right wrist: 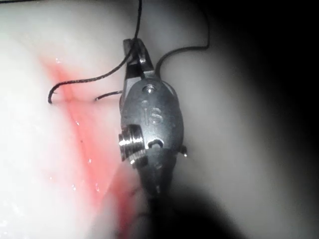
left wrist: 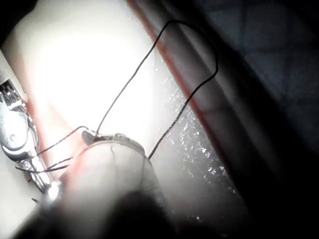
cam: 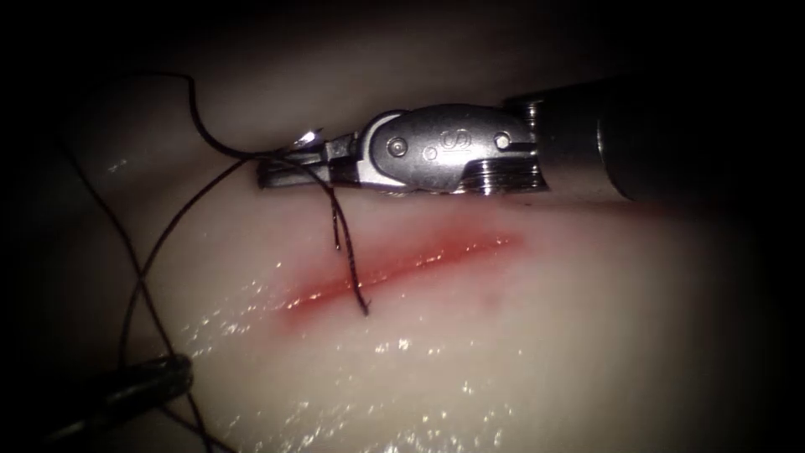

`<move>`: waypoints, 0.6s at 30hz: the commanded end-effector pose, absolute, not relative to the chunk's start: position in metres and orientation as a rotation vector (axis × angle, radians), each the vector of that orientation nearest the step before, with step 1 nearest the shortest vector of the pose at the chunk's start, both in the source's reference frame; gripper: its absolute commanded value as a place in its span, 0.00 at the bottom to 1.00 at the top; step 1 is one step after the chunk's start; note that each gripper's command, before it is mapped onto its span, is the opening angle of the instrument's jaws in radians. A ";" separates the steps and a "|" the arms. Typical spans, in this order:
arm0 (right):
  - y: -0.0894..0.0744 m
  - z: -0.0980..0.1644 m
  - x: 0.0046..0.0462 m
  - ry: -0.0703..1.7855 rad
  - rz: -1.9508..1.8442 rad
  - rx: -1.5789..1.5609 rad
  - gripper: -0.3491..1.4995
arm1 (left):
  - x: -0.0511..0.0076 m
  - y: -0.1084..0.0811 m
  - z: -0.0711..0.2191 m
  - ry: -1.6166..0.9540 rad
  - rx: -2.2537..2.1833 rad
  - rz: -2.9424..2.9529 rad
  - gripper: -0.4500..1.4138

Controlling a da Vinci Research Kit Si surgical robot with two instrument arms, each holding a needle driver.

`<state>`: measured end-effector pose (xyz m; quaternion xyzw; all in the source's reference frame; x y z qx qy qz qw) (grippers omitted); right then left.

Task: Wound Closure
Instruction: Wrap the right gripper twice counter-clockwise with suture.

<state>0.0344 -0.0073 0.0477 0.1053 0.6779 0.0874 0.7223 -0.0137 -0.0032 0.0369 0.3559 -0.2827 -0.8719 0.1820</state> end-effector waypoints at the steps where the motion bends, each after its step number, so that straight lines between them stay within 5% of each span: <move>1: -0.008 0.048 0.0357 1.541 0.196 0.257 0.00 | -0.0143 -0.003 0.038 -0.818 1.029 -2.467 0.00; 18: -0.009 0.045 0.0352 1.749 0.305 0.322 0.00 | -0.0147 0.000 0.047 -0.706 1.106 -2.575 0.00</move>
